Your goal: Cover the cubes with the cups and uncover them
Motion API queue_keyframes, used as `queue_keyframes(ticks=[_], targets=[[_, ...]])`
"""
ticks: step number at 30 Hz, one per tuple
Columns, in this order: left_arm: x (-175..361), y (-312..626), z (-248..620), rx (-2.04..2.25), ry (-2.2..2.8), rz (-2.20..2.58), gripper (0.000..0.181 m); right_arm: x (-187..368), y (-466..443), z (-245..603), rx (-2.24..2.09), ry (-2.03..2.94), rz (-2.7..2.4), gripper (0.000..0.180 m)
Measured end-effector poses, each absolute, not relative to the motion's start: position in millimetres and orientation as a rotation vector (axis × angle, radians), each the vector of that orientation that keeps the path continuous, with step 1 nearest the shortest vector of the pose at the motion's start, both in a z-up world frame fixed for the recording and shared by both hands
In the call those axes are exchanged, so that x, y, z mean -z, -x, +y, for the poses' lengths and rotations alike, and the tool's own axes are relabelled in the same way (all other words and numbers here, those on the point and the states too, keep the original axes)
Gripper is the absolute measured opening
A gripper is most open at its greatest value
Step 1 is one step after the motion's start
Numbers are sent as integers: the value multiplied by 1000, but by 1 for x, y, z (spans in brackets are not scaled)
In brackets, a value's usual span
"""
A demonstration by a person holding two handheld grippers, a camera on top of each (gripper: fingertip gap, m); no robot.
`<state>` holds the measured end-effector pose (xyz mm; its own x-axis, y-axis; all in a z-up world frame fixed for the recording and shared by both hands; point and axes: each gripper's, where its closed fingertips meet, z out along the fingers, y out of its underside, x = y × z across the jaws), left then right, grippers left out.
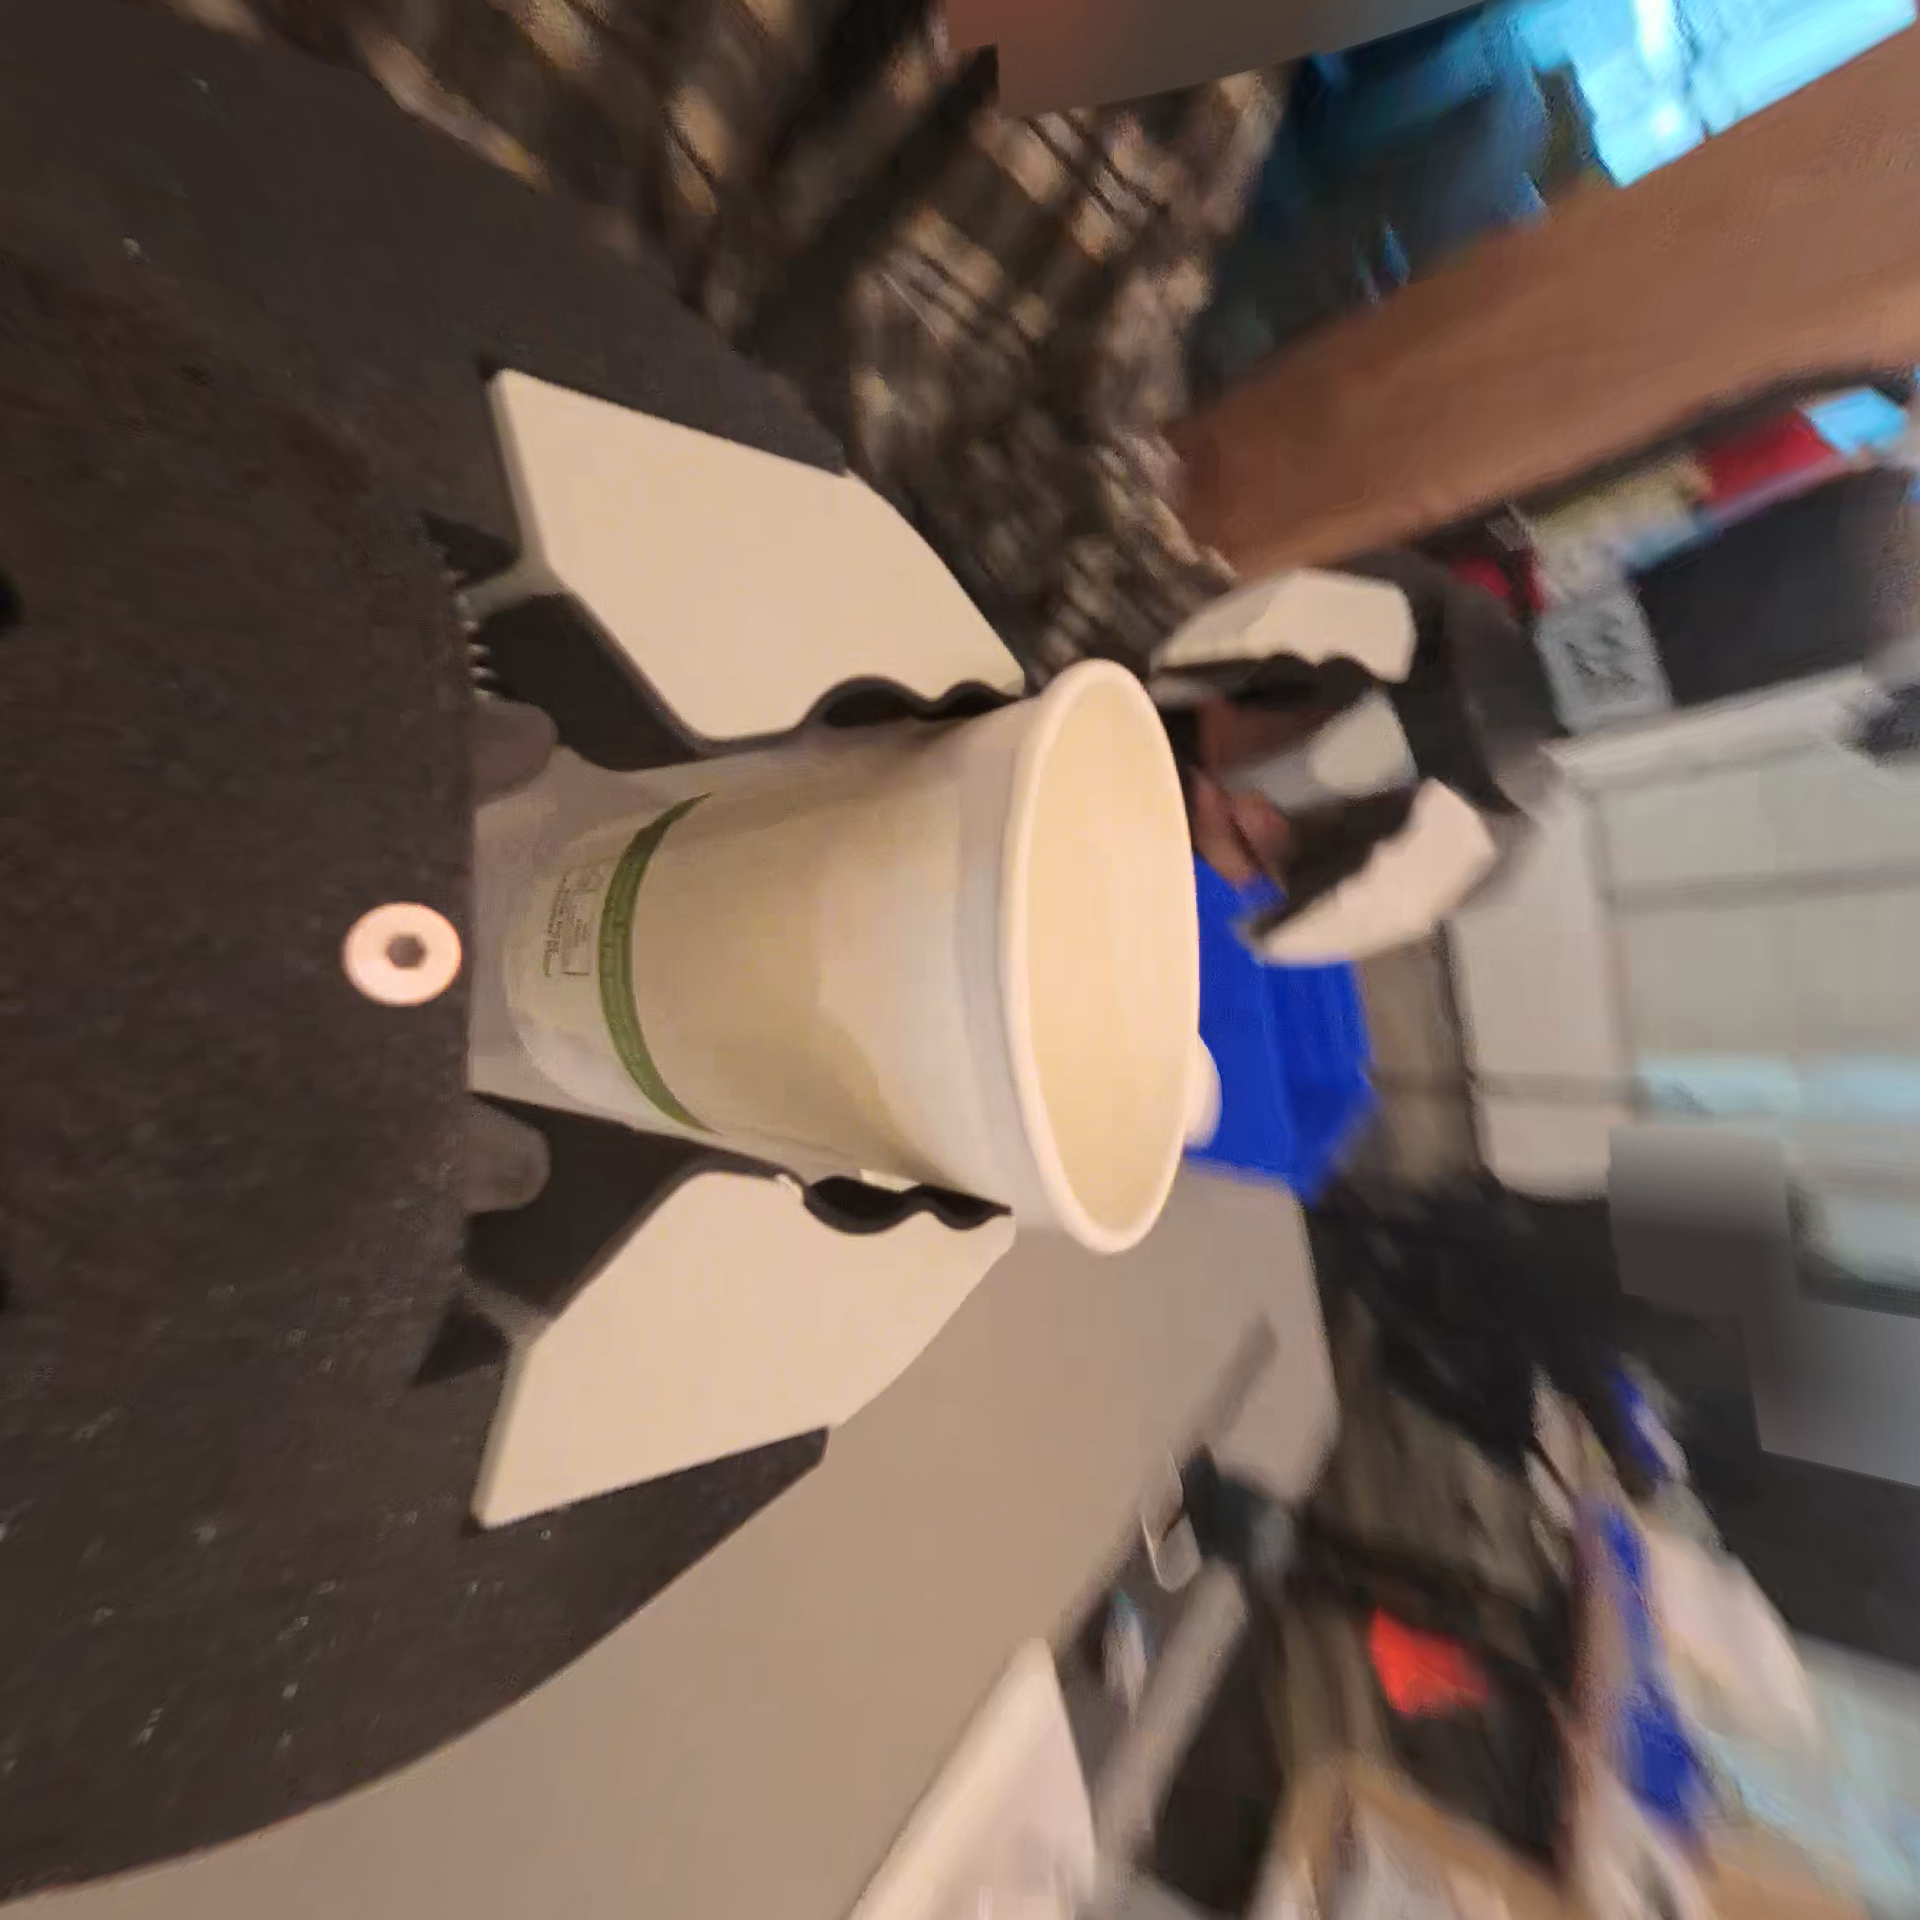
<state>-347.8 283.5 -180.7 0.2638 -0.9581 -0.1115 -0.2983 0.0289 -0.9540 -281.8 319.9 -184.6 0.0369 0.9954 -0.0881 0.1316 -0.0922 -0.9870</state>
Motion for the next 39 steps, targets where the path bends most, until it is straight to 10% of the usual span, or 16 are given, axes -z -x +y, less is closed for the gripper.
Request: queue_keyframes(ticks=[19,23,28,39], targets=[[185,432,288,1114,1491,725,60,254,175,414,-731,1450,-566,88],[190,436,291,1082,1520,729,63,268,170,410,-674,1493,-620,123],[202,452,306,902,1617,727,68,261,158,392,-555,1528,-711,142],[275,492,370,57,2121,1263,92,269,208,308,-592,1495,-1088,123]])
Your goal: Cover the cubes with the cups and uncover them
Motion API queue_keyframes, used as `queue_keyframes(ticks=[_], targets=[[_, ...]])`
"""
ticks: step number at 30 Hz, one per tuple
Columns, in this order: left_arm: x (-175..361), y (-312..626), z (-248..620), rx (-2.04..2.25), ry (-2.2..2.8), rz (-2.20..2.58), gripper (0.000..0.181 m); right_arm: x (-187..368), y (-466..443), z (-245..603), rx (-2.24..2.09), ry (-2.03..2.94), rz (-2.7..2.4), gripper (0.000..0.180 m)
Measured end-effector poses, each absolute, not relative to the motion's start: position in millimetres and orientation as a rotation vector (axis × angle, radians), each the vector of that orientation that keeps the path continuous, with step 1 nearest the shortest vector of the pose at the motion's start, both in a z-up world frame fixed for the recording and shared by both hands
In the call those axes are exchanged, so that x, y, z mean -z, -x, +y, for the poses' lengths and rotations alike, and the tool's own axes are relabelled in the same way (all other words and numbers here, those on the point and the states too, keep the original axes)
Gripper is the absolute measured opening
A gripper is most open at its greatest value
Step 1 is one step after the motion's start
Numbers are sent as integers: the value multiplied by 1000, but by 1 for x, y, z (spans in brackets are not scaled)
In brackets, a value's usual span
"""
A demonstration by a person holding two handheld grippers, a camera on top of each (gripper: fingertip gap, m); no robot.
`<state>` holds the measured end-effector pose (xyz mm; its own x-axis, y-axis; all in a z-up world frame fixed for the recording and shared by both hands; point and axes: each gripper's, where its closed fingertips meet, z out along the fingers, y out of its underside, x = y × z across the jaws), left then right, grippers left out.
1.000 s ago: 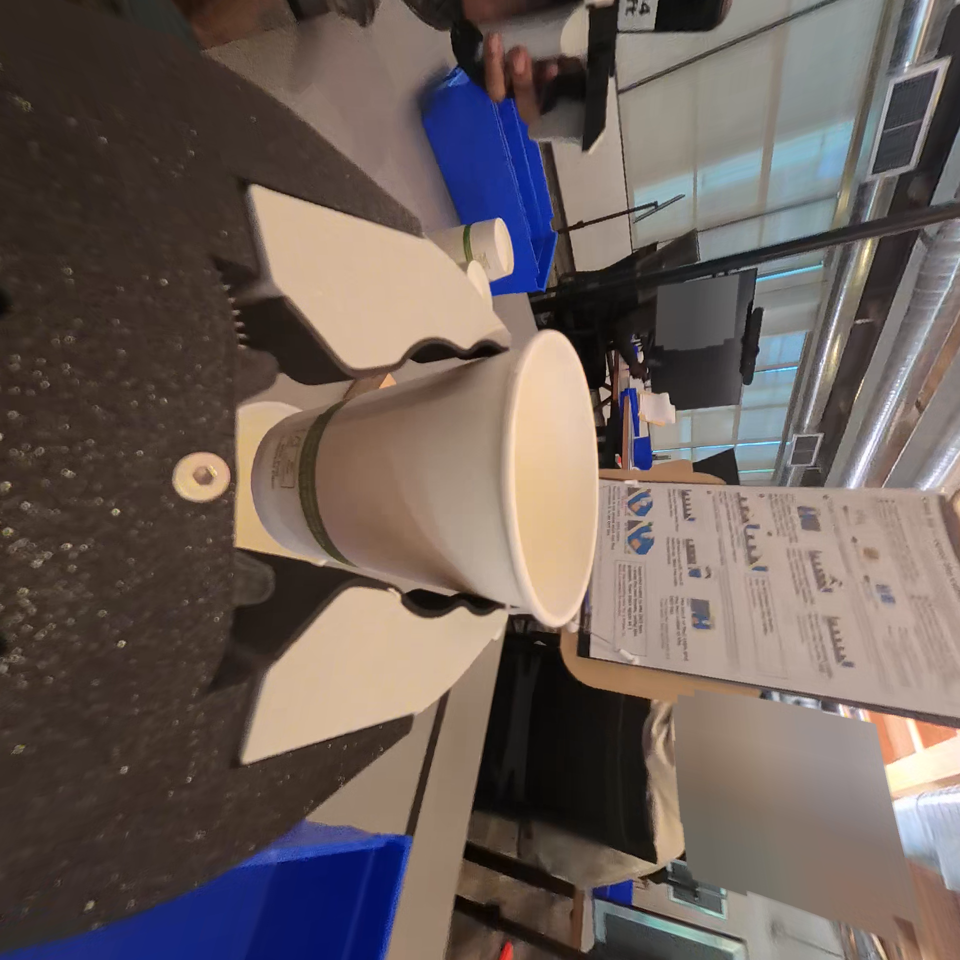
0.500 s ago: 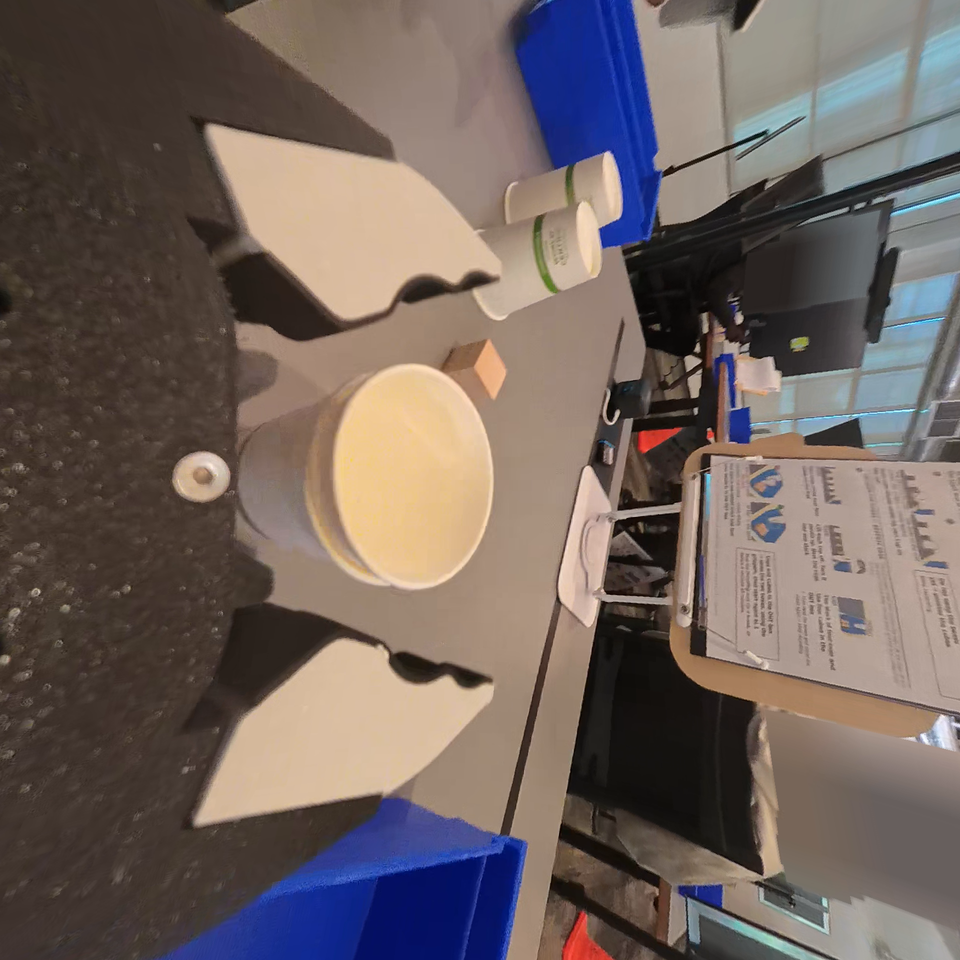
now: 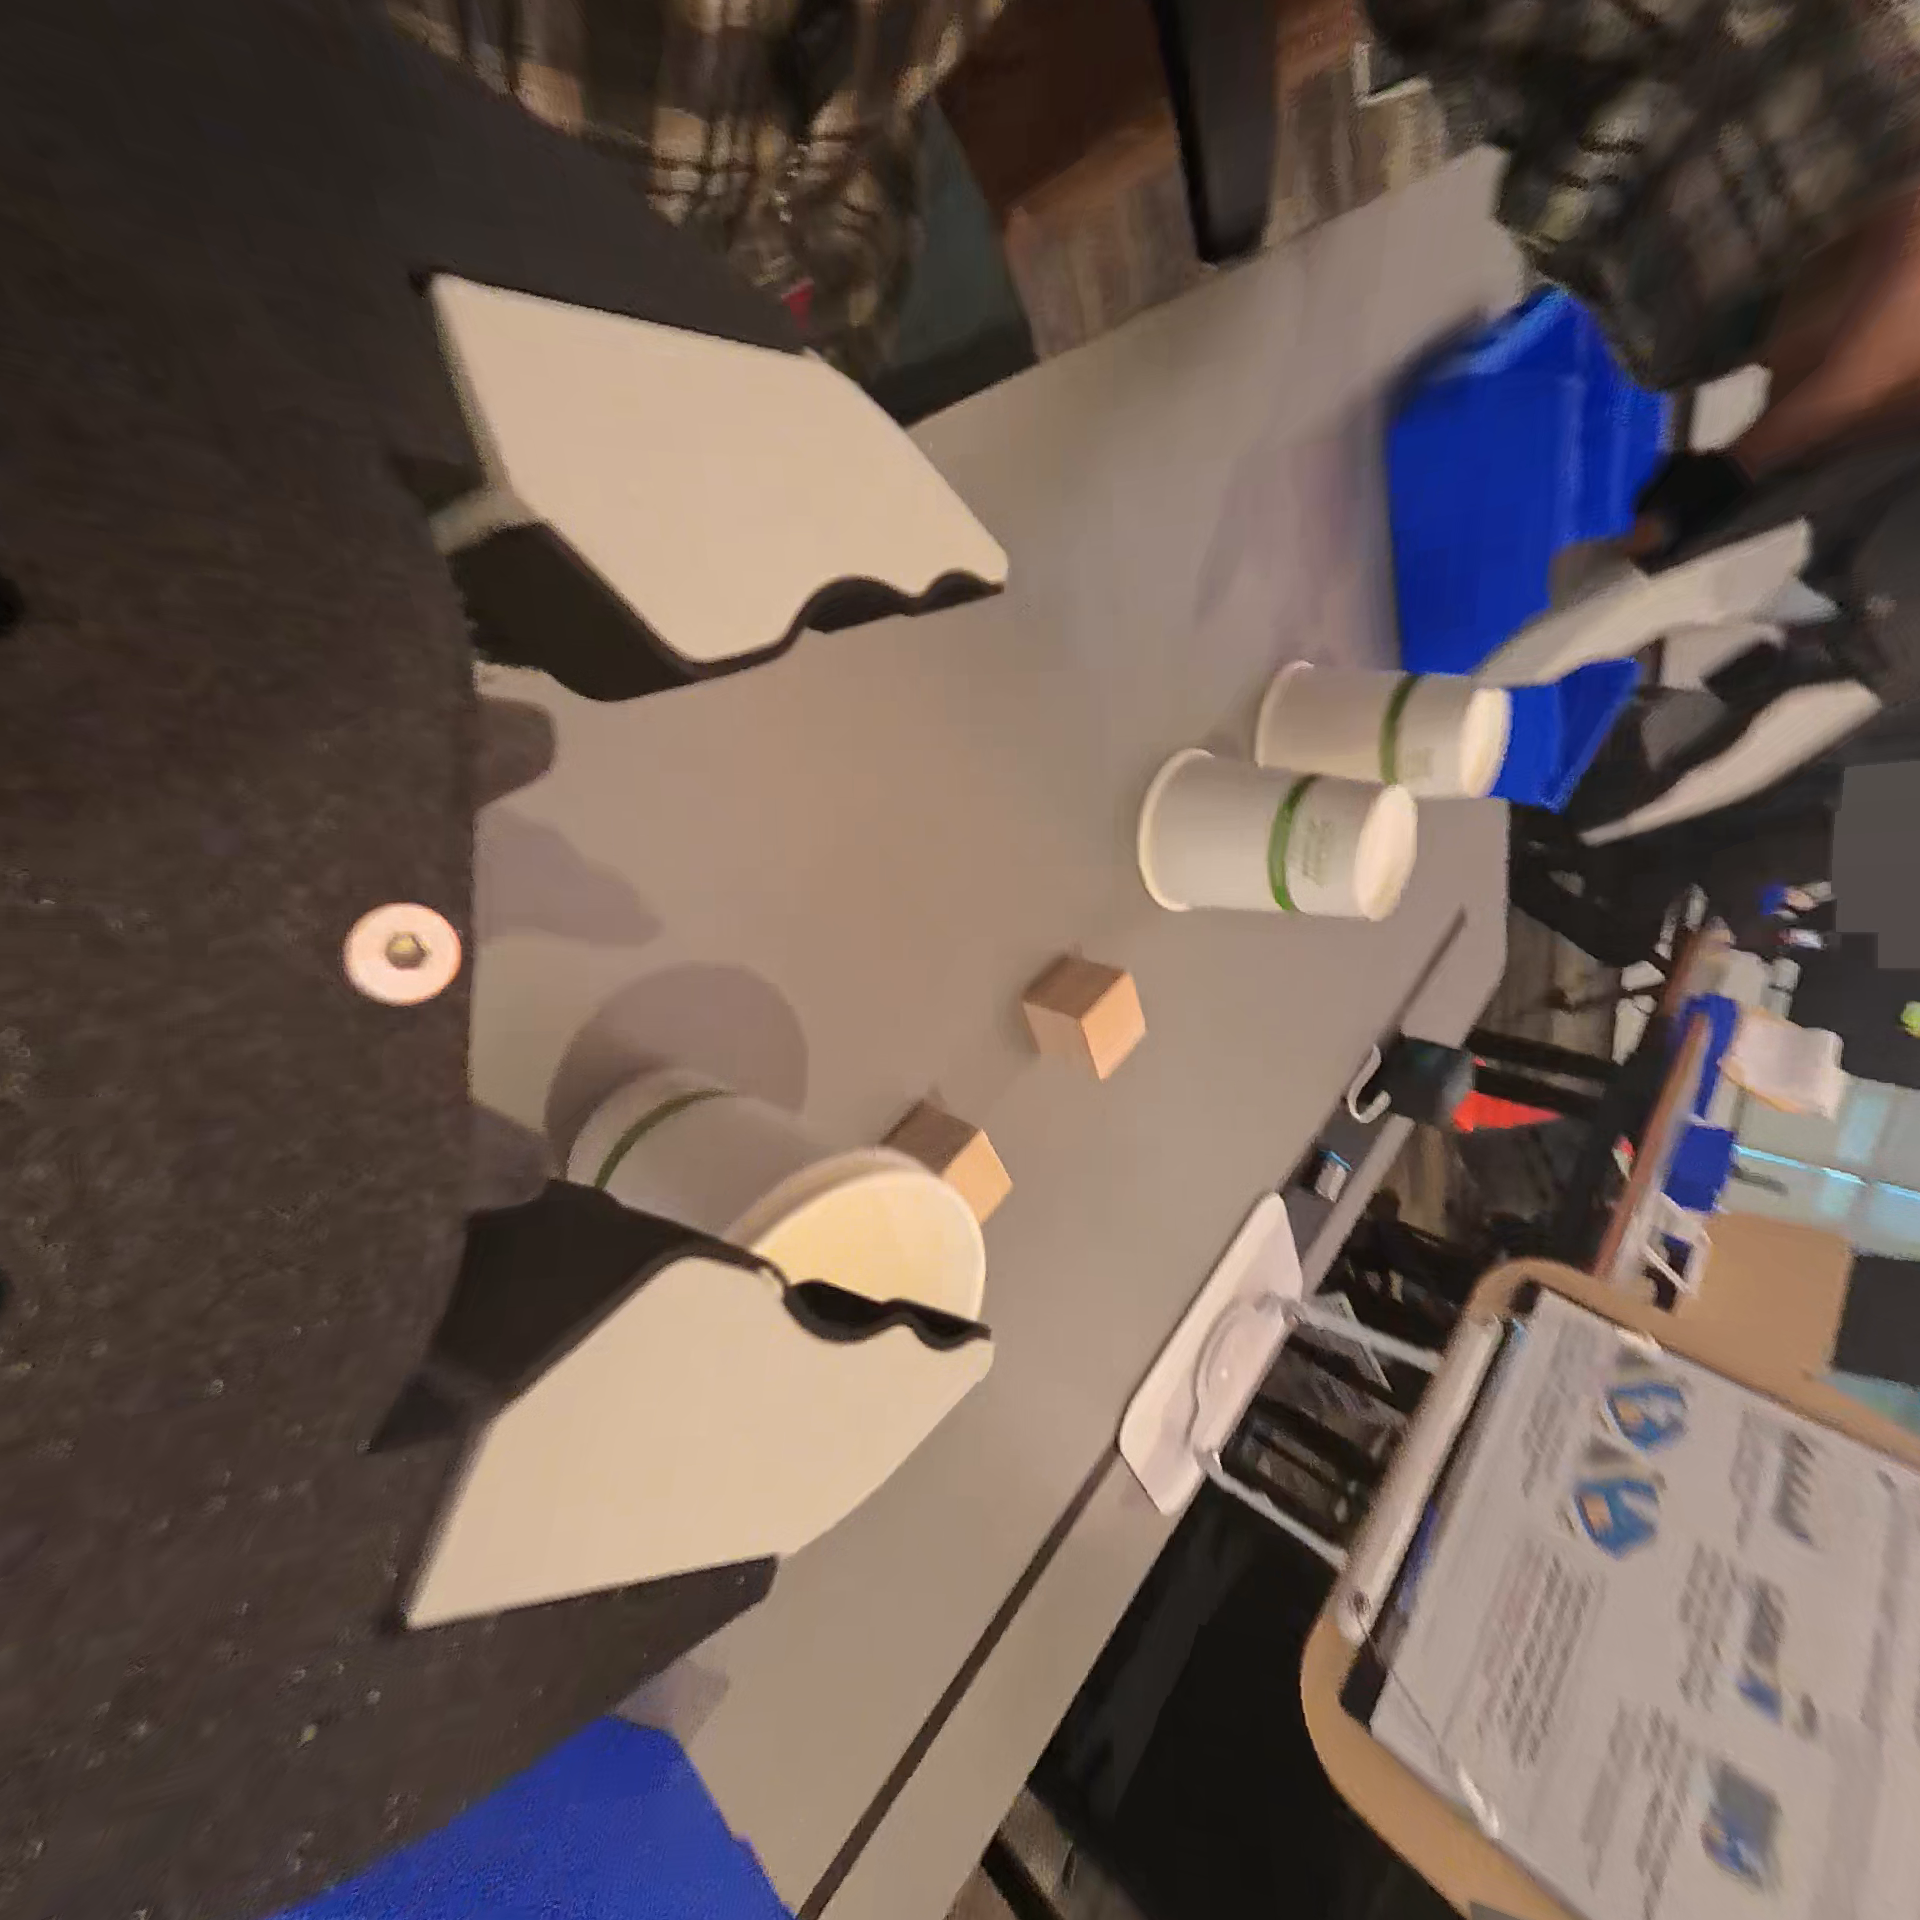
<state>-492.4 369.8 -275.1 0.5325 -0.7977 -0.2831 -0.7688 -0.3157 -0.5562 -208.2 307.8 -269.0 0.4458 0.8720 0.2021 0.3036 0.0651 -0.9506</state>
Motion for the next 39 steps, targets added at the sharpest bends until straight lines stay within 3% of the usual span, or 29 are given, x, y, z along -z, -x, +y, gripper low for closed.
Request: queue_keyframes(ticks=[8,12,16,20,28,33,39], targets=[[323,501,403,-63,2389,1392,127,296,229,282,-624,1497,-1252,117],[346,502,407,10,2506,1366,131,301,229,278,-686,1504,-1247,112],[365,502,409,26,2579,1353,123,305,232,278,-711,1507,-1235,112],[371,494,408,115,2600,1360,87,307,237,279,-736,1509,-1229,111],[342,490,409,319,2522,1216,86,301,249,282,-842,1492,-1133,110],[297,487,410,531,2351,986,86,276,264,299,-966,1446,-951,109],[231,465,393,1010,1989,648,86,260,316,319,-1028,1367,-952,95]])
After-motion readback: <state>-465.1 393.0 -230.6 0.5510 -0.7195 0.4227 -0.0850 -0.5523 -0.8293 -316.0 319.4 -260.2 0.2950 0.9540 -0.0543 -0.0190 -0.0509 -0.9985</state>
